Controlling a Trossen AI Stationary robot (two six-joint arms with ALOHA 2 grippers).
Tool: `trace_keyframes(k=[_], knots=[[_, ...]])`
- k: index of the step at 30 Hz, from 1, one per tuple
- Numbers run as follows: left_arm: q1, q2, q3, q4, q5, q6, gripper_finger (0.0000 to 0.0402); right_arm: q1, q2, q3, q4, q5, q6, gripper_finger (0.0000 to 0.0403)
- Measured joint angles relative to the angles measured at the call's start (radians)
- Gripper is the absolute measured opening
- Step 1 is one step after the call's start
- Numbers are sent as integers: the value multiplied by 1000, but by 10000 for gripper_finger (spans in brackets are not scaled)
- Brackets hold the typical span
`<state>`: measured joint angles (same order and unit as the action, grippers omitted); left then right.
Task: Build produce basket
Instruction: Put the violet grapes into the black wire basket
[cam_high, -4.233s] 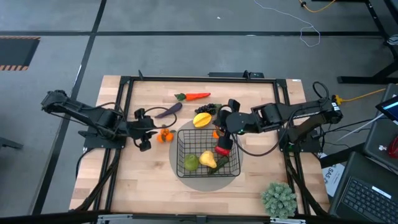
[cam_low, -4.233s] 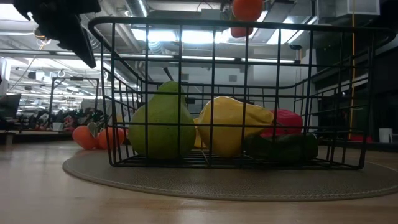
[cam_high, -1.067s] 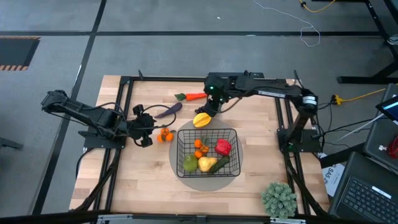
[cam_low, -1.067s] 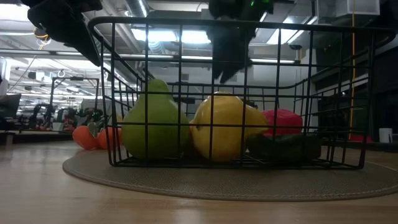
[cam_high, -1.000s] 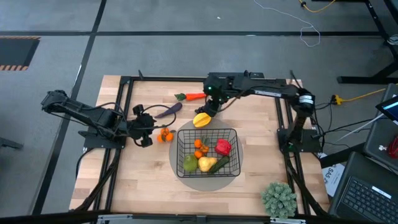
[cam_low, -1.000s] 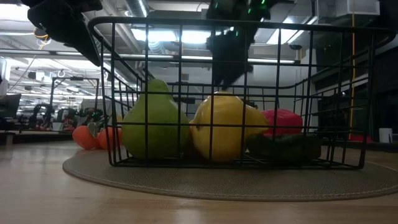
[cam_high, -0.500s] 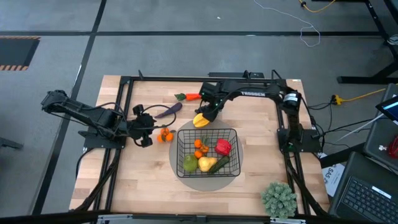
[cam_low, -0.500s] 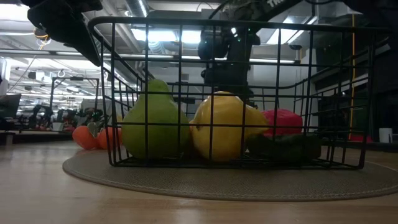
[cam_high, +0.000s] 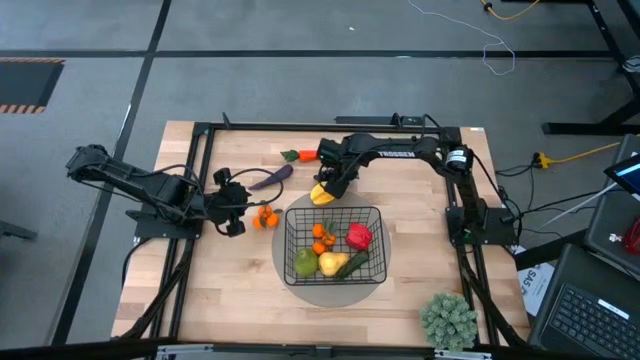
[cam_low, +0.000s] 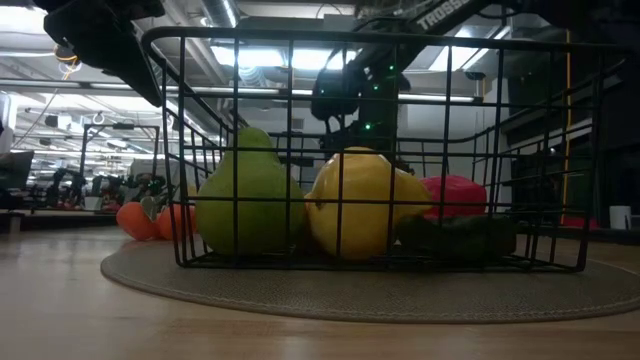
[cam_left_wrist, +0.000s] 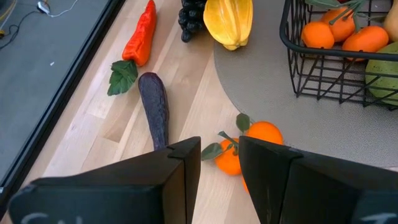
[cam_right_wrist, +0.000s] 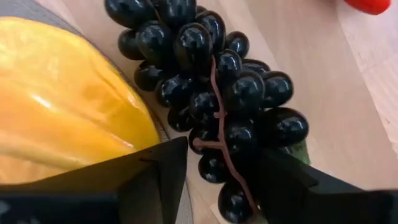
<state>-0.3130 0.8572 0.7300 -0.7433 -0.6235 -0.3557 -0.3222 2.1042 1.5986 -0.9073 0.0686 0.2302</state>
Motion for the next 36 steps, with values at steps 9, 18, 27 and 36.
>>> trace_keyframes(k=[9, 18, 27, 36], knots=[[0, 0, 0, 0, 0, 0, 98, 1, 11, 1, -3, 15, 2, 56], [0, 0, 0, -5, 0, 0, 98, 39, 19, 156, -198, 170, -31, 6], [0, 0, 0, -4, -5, 0, 98, 121, 15, 537, -529, 384, -25, 1], [1, 0, 0, -4, -16, 0, 98, 184, -56, 728, -649, 371, 12, 0]])
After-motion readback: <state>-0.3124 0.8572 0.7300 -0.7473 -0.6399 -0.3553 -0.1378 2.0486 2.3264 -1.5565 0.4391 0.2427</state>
